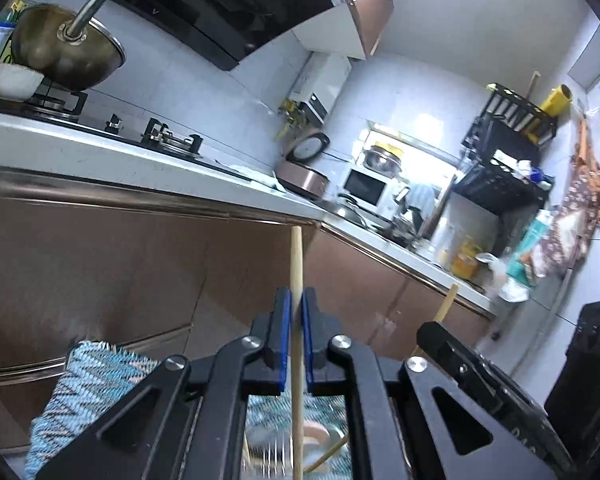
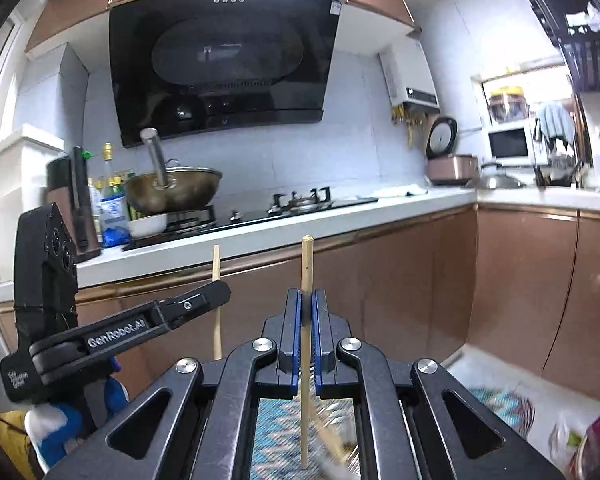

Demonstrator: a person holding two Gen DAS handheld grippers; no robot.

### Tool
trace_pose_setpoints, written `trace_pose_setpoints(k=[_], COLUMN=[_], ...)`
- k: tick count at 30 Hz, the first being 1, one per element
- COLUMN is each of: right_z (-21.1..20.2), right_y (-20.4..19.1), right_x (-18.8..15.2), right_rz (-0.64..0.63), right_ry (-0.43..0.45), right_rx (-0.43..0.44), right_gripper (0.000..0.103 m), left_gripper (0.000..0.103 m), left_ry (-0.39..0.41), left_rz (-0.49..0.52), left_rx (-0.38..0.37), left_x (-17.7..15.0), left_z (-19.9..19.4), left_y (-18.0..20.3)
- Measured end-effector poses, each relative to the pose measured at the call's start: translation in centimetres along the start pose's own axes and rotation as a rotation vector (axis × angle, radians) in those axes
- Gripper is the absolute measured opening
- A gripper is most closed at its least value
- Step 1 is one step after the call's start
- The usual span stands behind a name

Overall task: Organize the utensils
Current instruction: 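Carry both held chopsticks up over the utensil holder, then open both grippers to drop the chopsticks into the holder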

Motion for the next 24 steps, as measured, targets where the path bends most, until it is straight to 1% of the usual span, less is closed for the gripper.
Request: trace_pose_setpoints(k=[3,5,7,10,13,14,17,19,20,21,23,24], right_z=[2.3,3.6,4.5,5.4,5.9,5.9,5.5,5.0,4.7,4.6,3.9,3.5], right_y=[1.5,2.4,3.1,4.0,4.4,4.4,4.8,4.7,4.6,4.6,4.3,4.2], right_x=[-1.1,-2.2,-3.5,-5.1,-6.5,-6.8,-7.1,-7.0,-6.9,-6.7,-6.3,-6.1], right_rz=[-0.003,-0.015,-0.023,-0.019,-0.03,-0.028,-0.011,-0.01,-0.01,-0.011,-0.011,-0.009], right_ry=[0.0,-0.01,-0.022,-0.041,-0.063,-0.067,-0.073,-0.069,-0.066,-0.064,-0.053,-0.046], right_rx=[0.004,-0.004,-0.014,-0.023,-0.036,-0.038,-0.049,-0.058,-0.059,-0.062,-0.069,-0.071], right_gripper=[0.005,0.005,0.005,0.005,0.005,0.005,0.005,0.007,0.01,0.012,0.021,0.022], left_gripper=[0.005,0.005,0.005,0.005,0.005,0.007,0.008,0.015,0.023,0.029,0.034,0.037], left_ry=[0.027,0.036,0.035,0.02,0.017,0.015,0.026,0.033,0.037,0.041,0.049,0.052], left_rz=[0.017,0.02,0.027,0.04,0.041,0.037,0.03,0.03,0.03,0.029,0.027,0.03], left_rx=[0.043,0.062,0.08,0.089,0.096,0.098,0.116,0.123,0.124,0.124,0.123,0.123], left_x=[-1.3,-2.2,-3.3,-5.3,-6.7,-6.8,-6.9,-6.6,-6.3,-6.1,-5.5,-5.2], left_z=[3.2,4.7,5.8,7.2,7.3,7.4,7.0,6.3,5.9,5.6,4.4,3.8], left_y=[-0.5,-0.8,-1.0,-1.3,-1.9,-2.0,-2.4,-2.4,-2.4,-2.3,-2.2,-2.0])
Point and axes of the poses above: each gripper's, at about its wrist camera, not at the fingertips, and z roughly the way its jaws point, y to its right, x to its top, the point moved 6 cm from there along z, roughly the way its jaws point, and after that the axes turned 2 degrees about z, right-handed, at the moved point
